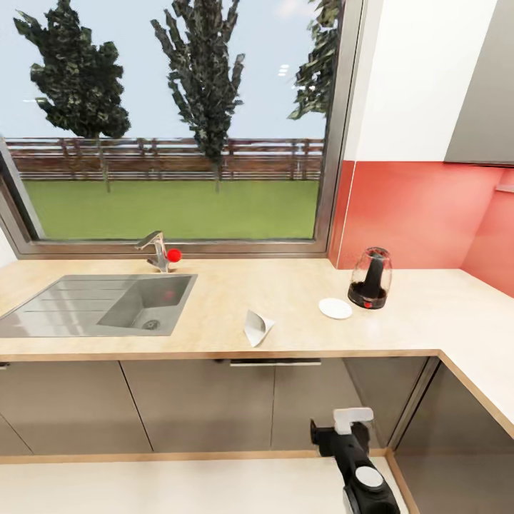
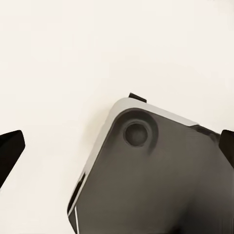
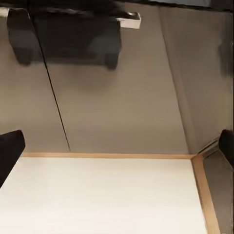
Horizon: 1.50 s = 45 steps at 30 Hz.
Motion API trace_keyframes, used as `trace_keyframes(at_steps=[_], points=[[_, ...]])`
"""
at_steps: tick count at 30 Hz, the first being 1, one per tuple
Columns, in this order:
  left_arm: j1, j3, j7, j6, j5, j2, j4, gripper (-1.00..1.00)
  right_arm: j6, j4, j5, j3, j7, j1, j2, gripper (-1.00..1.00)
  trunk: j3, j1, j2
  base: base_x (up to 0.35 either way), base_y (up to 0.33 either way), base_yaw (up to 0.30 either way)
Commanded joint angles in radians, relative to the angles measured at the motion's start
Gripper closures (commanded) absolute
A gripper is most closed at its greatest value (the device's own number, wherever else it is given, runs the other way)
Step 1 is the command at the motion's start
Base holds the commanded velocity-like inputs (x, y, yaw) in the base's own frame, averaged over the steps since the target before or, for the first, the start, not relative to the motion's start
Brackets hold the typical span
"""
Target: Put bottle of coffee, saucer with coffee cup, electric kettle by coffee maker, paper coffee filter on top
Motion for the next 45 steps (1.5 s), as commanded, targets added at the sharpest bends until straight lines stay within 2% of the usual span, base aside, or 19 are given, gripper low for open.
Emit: trace_keyframes(at_steps=[1,7,12,16,19,20,22,24,27,29,34,36,37,39,40,41,43,44,45], points=[[0.0,0.002,0.002,-0.002,-0.008,0.002,-0.001,-1.0,0.011,-0.024,0.016,0.015,-0.003,-0.02,0.0,-1.0,-0.001,0.0,-0.001,0.0,0.0,0.0],[0.0,0.002,0.002,-0.006,-0.013,0.021,-0.001,-1.0,0.025,-0.051,0.025,0.053,-0.007,-0.106,0.0,-1.0,-0.001,0.0,-0.001,0.0,0.0,0.0],[0.0,0.003,-0.001,-0.008,-0.01,0.031,-0.001,-1.0,0.189,-0.061,0.025,0.058,-0.026,-0.248,0.0,-1.0,-0.001,0.0,-0.001,0.0,0.0,0.0],[0.0,0.003,-0.008,-0.009,-0.014,0.027,-0.001,-1.0,0.317,-0.063,0.023,0.058,-0.046,-0.324,0.0,-1.0,-0.001,0.0,-0.001,0.0,0.0,0.0],[0.0,0.003,-0.009,-0.01,-0.016,0.026,-0.001,-1.0,0.364,-0.063,0.021,0.058,-0.05,-0.363,0.0,-1.0,-0.001,0.0,-0.001,0.0,0.0,0.0],[0.0,0.003,-0.009,-0.01,-0.016,0.028,-0.001,-1.0,0.385,-0.063,0.021,0.058,-0.056,-0.391,0.0,-1.0,-0.001,0.0,-0.001,0.0,0.0,0.0],[0.0,0.002,-0.009,-0.009,-0.019,0.032,-0.001,-1.0,0.471,-0.063,0.02,0.058,-0.089,-0.487,0.0,-1.0,-0.001,0.0,-0.001,0.0,0.0,0.0],[0.0,0.0,-0.009,-0.01,-0.043,0.037,-0.001,-1.0,0.57,-0.063,0.019,0.058,-0.115,-0.575,0.0,-1.0,-0.001,0.0,-0.001,0.0,0.0,0.0],[0.0,0.0,-0.009,-0.011,-0.085,0.04,-0.001,-1.0,0.573,-0.062,0.02,0.058,-0.124,-0.638,0.0,-1.0,-0.001,0.0,-0.001,0.0,0.0,0.0],[0.0,0.0,-0.009,-0.013,-0.099,0.041,-0.001,-1.0,0.573,-0.062,0.02,0.058,-0.126,-0.656,0.0,-1.0,-0.001,0.0,-0.001,0.0,0.0,0.0],[0.0,0.002,0.002,-0.014,-0.108,0.046,0.0,-1.0,0.573,-0.052,0.007,0.055,-0.123,-0.676,0.0,-1.0,-0.001,0.0,-0.001,0.0,0.0,0.0],[0.0,0.002,0.006,-0.006,-0.108,0.047,0.0,-1.0,0.573,-0.037,0.001,0.053,-0.123,-0.705,0.0,-1.0,-0.001,0.0,-0.001,0.0,0.0,0.0],[0.0,0.002,0.008,0.003,-0.108,0.051,0.001,-1.0,0.573,0.017,-0.006,0.047,-0.123,-0.741,0.0,-1.0,-0.001,0.0,-0.001,0.0,0.0,0.0],[0.0,0.0,0.008,0.019,-0.11,0.058,0.002,-1.0,0.573,0.216,-0.038,-0.003,-0.124,-0.852,0.0,-1.0,-0.001,0.0,-0.001,0.0,0.0,0.0],[0.0,0.0,0.004,0.021,-0.115,0.059,0.002,-1.0,0.573,0.332,-0.054,-0.058,-0.124,-0.912,0.0,-1.0,-0.001,0.0,-0.001,0.0,0.0,0.0],[0.0,-0.001,0.003,0.02,-0.118,0.06,0.002,-1.0,0.573,0.402,-0.06,-0.094,-0.124,-0.944,0.0,-1.0,-0.001,0.0,-0.001,0.0,0.0,0.0],[0.0,-0.001,0.001,0.017,-0.122,0.06,0.001,-1.0,0.573,0.521,-0.068,-0.136,-0.125,-1.001,0.0,-1.0,-0.001,0.0,-0.001,0.0,0.0,0.0],[0.0,-0.003,0.0,0.015,-0.124,0.061,0.001,-1.0,0.573,0.747,-0.085,-0.168,-0.127,-1.113,-0.022,-1.0,-0.001,0.0,-0.001,0.0,0.0,0.0],[0.0,-0.003,0.0,0.015,-0.124,0.061,0.001,-1.0,0.573,0.798,-0.103,-0.172,-0.127,-1.131,-0.039,-1.0,-0.001,0.0,-0.001,0.0,0.0,0.0]])
